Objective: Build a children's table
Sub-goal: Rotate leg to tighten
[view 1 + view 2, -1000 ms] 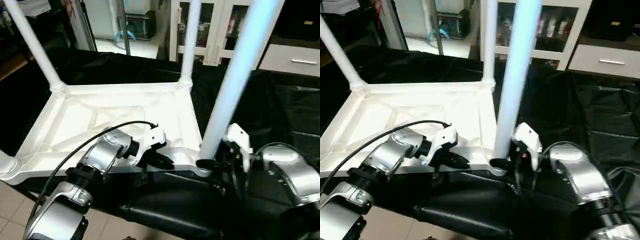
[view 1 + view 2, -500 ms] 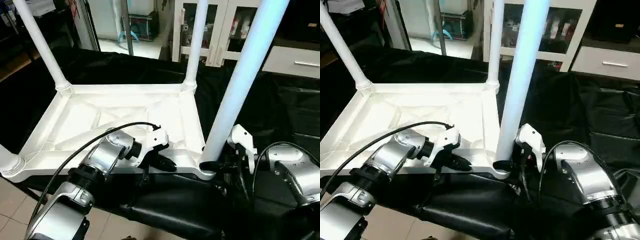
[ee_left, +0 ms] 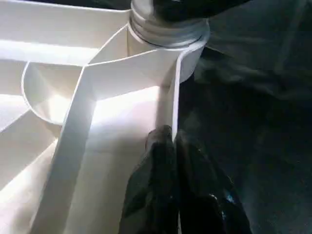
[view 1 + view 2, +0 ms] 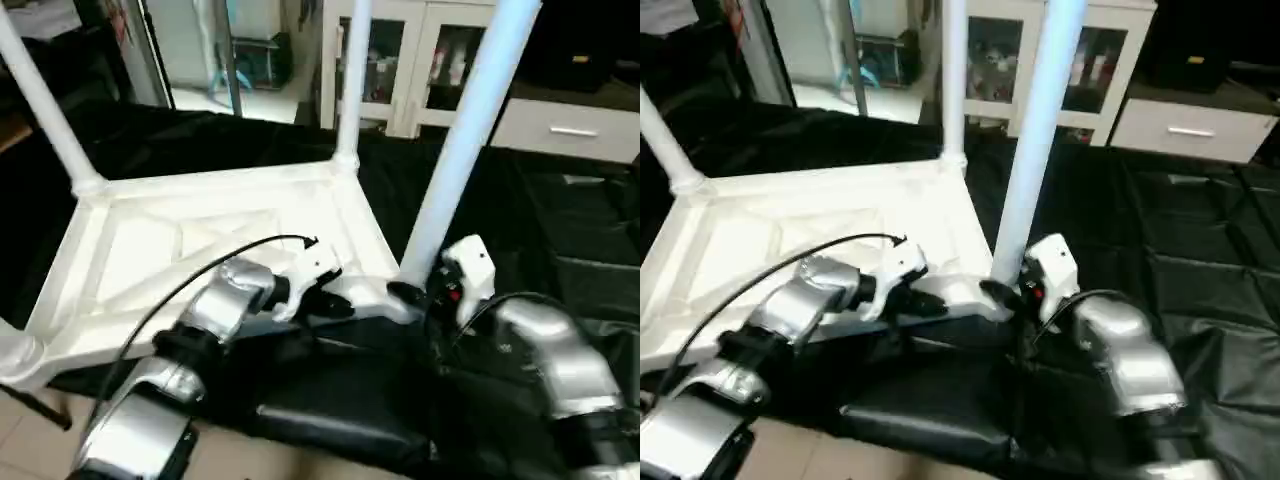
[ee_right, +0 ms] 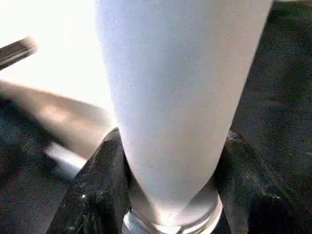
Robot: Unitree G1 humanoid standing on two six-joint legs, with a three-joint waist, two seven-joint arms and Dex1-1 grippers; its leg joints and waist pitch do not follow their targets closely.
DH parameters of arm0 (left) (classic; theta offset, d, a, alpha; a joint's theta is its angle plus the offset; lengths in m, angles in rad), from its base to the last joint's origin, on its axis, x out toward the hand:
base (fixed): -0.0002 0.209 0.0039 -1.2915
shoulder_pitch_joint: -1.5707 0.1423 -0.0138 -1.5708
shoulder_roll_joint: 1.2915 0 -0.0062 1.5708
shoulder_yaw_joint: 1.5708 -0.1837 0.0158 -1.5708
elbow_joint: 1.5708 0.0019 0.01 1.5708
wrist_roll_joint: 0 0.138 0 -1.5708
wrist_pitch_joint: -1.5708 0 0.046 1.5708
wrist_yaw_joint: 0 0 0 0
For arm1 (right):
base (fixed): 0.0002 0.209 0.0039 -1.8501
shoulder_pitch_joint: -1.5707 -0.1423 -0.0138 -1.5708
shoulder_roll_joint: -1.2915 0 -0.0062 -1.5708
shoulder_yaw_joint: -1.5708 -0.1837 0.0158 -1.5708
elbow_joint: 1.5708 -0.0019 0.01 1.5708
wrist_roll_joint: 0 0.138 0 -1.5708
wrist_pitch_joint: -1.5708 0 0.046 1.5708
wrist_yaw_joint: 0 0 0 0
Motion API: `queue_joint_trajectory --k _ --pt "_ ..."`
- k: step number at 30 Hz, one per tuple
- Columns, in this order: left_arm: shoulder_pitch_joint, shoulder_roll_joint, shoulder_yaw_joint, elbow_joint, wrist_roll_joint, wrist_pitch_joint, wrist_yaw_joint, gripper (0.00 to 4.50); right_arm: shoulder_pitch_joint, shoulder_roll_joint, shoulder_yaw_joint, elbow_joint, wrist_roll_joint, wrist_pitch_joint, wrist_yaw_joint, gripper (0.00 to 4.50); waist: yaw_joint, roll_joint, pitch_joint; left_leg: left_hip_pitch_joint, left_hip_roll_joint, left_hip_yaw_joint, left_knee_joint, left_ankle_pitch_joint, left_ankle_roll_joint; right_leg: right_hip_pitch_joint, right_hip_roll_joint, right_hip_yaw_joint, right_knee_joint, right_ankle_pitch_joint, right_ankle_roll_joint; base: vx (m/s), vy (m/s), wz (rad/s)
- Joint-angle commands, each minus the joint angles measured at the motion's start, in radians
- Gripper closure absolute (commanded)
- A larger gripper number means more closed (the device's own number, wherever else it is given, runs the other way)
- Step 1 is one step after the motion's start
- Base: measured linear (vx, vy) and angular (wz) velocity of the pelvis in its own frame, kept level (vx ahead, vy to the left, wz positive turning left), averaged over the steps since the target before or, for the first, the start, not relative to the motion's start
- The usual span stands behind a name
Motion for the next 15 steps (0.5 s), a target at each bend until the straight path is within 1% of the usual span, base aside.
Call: queue_joint_trajectory --k 1,2,3,4,5,6,7,8,9,10,11,12,13,14,15 --pt "-0.012 -0.039 -0.001 0.048 0.01 0.004 0.087 4.5 0.005 0.065 0.039 0.059 -0.031 0.06 -0.105 2.43 -0.006 -0.005 -0.031 0.0 0.05 -0.036 -0.104 -0.393 -0.028 0.019 -0.067 0.035 -0.095 -0.522 -0.102 0.0 0.0 0.0" --pt "-0.022 -0.049 0.005 0.068 0.011 -0.008 0.107 4.5 -0.014 0.092 0.034 0.072 -0.055 0.081 -0.178 2.43 -0.009 -0.003 -0.031 0.007 0.048 -0.037 -0.102 -0.413 -0.033 0.014 -0.068 0.035 -0.1 -0.542 -0.093 0.0 0.0 0.0" --pt "-0.034 -0.058 0.011 0.09 0.017 -0.022 0.136 4.5 -0.042 0.118 0.032 0.094 -0.1 0.105 -0.28 2.43 -0.018 -0.001 -0.031 0.007 0.044 -0.037 -0.104 -0.423 -0.044 0.012 -0.063 0.036 -0.098 -0.525 -0.095 0.0 0.0 0.0" --pt "-0.037 -0.06 0.011 0.096 0.018 -0.027 0.144 4.5 -0.061 0.137 0.031 0.11 -0.114 0.109 -0.325 2.43 -0.021 -0.002 -0.032 0.006 0.045 -0.039 -0.105 -0.427 -0.047 0.016 -0.063 0.035 -0.096 -0.519 -0.092 0.0 0.0 0.0" --pt "-0.04 -0.062 0.012 0.102 0.02 -0.031 0.15 4.5 -0.077 0.158 0.024 0.121 -0.119 0.108 -0.368 2.44 -0.024 0.003 -0.033 0.009 0.045 -0.038 -0.104 -0.436 -0.045 0.012 -0.064 0.037 -0.098 -0.509 -0.094 0.0 0.0 0.0" --pt "-0.04 -0.063 0.013 0.106 0.021 -0.034 0.154 4.5 -0.092 0.172 0.027 0.13 -0.122 0.107 -0.385 2.44 -0.027 0.005 -0.032 0.009 0.045 -0.038 -0.104 -0.442 -0.043 0.01 -0.064 0.038 -0.098 -0.5 -0.099 0.0 0.0 0.0" --pt "-0.041 -0.063 0.013 0.107 0.022 -0.035 0.155 4.5 -0.096 0.176 0.029 0.132 -0.123 0.107 -0.388 2.44 -0.027 0.005 -0.032 0.009 0.045 -0.038 -0.104 -0.442 -0.043 0.01 -0.064 0.038 -0.098 -0.5 -0.099 0.0 0.0 0.0" --pt "-0.041 -0.063 0.013 0.108 0.022 -0.036 0.156 4.5 -0.1 0.18 0.031 0.135 -0.124 0.107 -0.392 2.45 -0.028 0.003 -0.034 0.006 0.045 -0.036 -0.105 -0.426 -0.036 0.015 -0.063 0.039 -0.095 -0.467 -0.102 0.0 0.0 0.0" --pt "-0.043 -0.065 0.013 0.116 0.023 -0.04 0.158 4.5 -0.114 0.195 0.024 0.144 -0.137 0.097 -0.429 2.45 -0.026 0.003 -0.035 0.007 0.046 -0.034 -0.104 -0.415 -0.033 0.015 -0.063 0.041 -0.094 -0.448 -0.106 0.0 0.0 0.0" --pt "-0.047 -0.067 0.015 0.126 0.024 -0.046 0.163 4.5 -0.128 0.212 0.014 0.155 -0.145 0.089 -0.463 2.46 -0.026 0.002 -0.037 0.006 0.046 -0.032 -0.104 -0.387 -0.03 0.017 -0.063 0.043 -0.089 -0.408 -0.121 0.0 0.0 0.0" --pt "-0.05 -0.067 0.017 0.133 0.025 -0.049 0.164 4.5 -0.142 0.229 0.001 0.165 -0.148 0.073 -0.497 2.46 -0.027 -0.005 -0.037 0.002 0.046 -0.031 -0.104 -0.367 -0.029 0.019 -0.063 0.044 -0.087 -0.388 -0.127 0.0 0.0 0.0" --pt "-0.052 -0.068 0.018 0.138 0.025 -0.052 0.165 4.5 -0.152 0.24 -0.007 0.172 -0.15 0.064 -0.518 2.46 -0.025 -0.002 -0.039 0.002 0.045 -0.028 -0.104 -0.332 -0.03 0.021 -0.065 0.044 -0.083 -0.365 -0.138 0.0 0.0 0.0" --pt "-0.055 -0.068 0.021 0.146 0.025 -0.056 0.168 4.5 -0.159 0.249 -0.01 0.178 -0.152 0.06 -0.528 2.46 -0.024 -0.004 -0.041 0.003 0.045 -0.027 -0.102 -0.317 -0.027 0.022 -0.065 0.045 -0.081 -0.341 -0.144 0.0 0.0 0.0" --pt "-0.06 -0.069 0.023 0.156 0.026 -0.062 0.172 4.5 -0.165 0.257 -0.011 0.184 -0.156 0.059 -0.541 2.46 -0.022 -0.003 -0.041 0.003 0.046 -0.024 -0.099 -0.285 -0.021 0.023 -0.063 0.048 -0.075 -0.282 -0.16 0.0 0.0 0.0" --pt "-0.061 -0.068 0.024 0.16 0.026 -0.066 0.171 4.5 -0.168 0.261 -0.01 0.188 -0.156 0.052 -0.541 2.46 -0.022 -0.002 -0.041 0.001 0.045 -0.023 -0.099 -0.272 -0.018 0.024 -0.062 0.048 -0.072 -0.258 -0.168 0.0 0.0 0.0"
